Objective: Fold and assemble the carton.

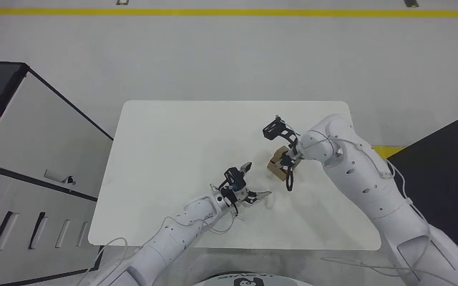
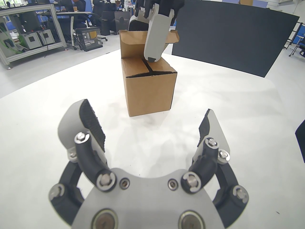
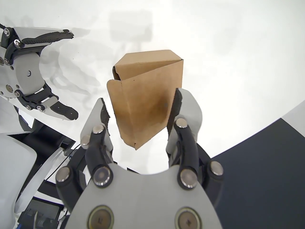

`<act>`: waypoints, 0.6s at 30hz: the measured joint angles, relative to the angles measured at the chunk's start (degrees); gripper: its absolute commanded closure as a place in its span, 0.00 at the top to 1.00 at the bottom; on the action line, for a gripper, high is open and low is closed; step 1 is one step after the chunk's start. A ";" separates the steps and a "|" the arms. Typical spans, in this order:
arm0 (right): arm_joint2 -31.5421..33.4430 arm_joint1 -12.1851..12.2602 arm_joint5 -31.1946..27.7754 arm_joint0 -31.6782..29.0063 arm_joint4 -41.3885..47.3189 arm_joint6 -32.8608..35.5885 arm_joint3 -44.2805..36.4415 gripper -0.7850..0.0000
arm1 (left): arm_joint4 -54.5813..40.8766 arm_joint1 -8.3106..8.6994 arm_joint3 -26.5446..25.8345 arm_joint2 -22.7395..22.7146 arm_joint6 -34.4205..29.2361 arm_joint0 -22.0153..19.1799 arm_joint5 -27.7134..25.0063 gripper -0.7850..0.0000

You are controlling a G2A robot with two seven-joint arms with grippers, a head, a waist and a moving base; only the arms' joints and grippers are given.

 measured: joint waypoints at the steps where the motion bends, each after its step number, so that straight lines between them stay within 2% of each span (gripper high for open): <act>1: 0.04 0.01 0.06 0.00 -0.08 0.00 -0.01 1.00 | 0.04 0.00 0.00 0.00 0.04 0.00 0.02 1.00; 6: 0.66 0.04 -0.04 -0.01 1.20 -0.23 0.98 0.96 | 0.05 0.01 0.09 0.01 0.13 -0.03 0.01 1.00; 10: 1.25 0.13 -0.42 0.16 1.94 -0.35 1.79 0.89 | 0.02 0.02 0.21 -0.03 0.06 -0.07 -0.05 1.00; 16: 1.31 0.14 -0.77 0.39 2.14 -0.65 2.89 0.70 | 0.03 0.03 0.24 -0.05 0.07 -0.07 0.01 1.00; 18: 1.16 0.10 -0.83 0.53 2.19 -0.78 3.29 0.60 | -0.02 0.03 0.25 -0.07 0.08 -0.06 0.06 1.00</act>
